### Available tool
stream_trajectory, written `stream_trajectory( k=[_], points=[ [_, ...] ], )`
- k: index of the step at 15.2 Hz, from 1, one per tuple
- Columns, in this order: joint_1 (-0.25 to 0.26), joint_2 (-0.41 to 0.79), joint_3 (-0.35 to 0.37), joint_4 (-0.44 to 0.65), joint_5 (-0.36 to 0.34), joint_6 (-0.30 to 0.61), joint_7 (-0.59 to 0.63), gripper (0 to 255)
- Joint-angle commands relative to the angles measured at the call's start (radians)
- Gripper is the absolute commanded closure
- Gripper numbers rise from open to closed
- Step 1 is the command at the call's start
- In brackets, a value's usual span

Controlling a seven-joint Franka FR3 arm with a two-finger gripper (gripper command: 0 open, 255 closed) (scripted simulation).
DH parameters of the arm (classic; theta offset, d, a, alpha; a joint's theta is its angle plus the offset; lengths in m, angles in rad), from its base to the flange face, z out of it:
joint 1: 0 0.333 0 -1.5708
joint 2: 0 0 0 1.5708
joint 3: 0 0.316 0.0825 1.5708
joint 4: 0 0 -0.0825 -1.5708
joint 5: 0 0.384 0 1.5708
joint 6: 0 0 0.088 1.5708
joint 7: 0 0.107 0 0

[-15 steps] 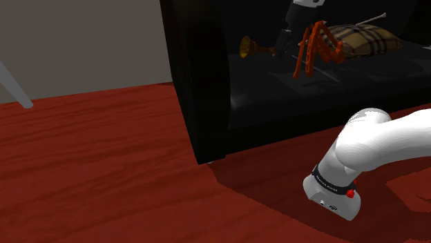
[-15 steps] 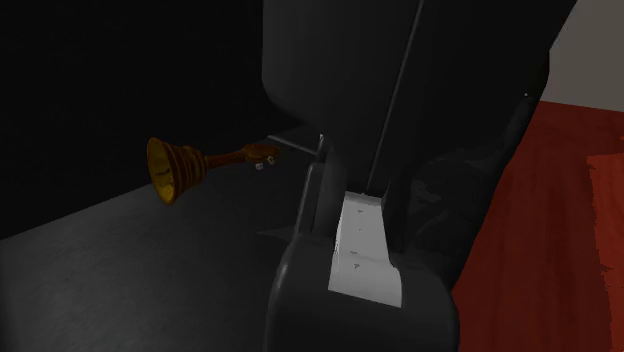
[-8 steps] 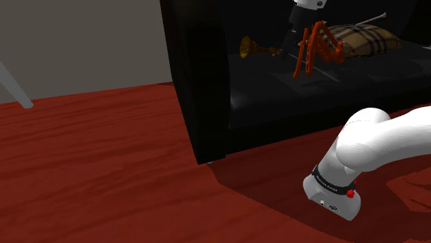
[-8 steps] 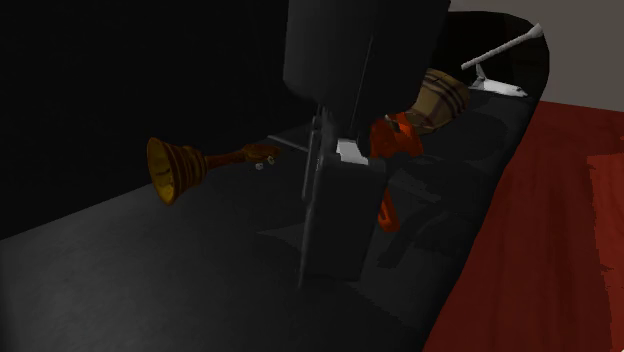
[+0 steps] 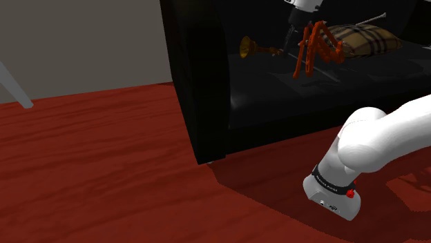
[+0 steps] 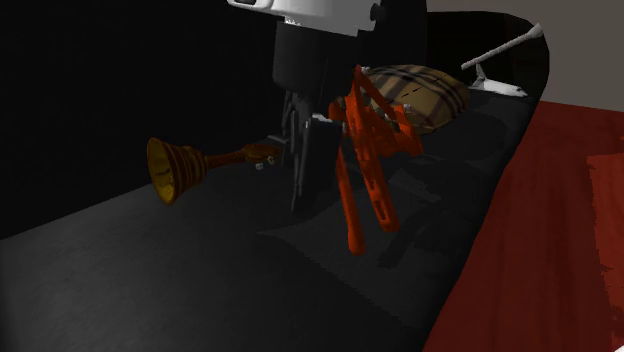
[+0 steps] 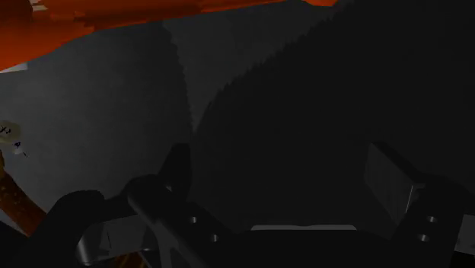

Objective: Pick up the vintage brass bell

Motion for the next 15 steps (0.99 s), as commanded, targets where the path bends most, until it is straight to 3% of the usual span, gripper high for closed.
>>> stream_trajectory(
  k=[1, 5, 8, 12, 15],
  points=[
    [0.026, 0.064, -0.063, 0.052, 0.004, 0.02, -0.107, 0],
    [0.086, 0.208, -0.189, 0.167, 0.048, 0.052, -0.316, 0],
    [0.134, 0.339, -0.289, 0.273, 0.119, 0.062, -0.486, 0],
    [0.167, 0.563, -0.414, 0.448, 0.288, 0.039, -0.741, 0],
    [0.116, 0.762, -0.456, 0.61, 0.455, -0.019, -0.932, 0]
  ],
)
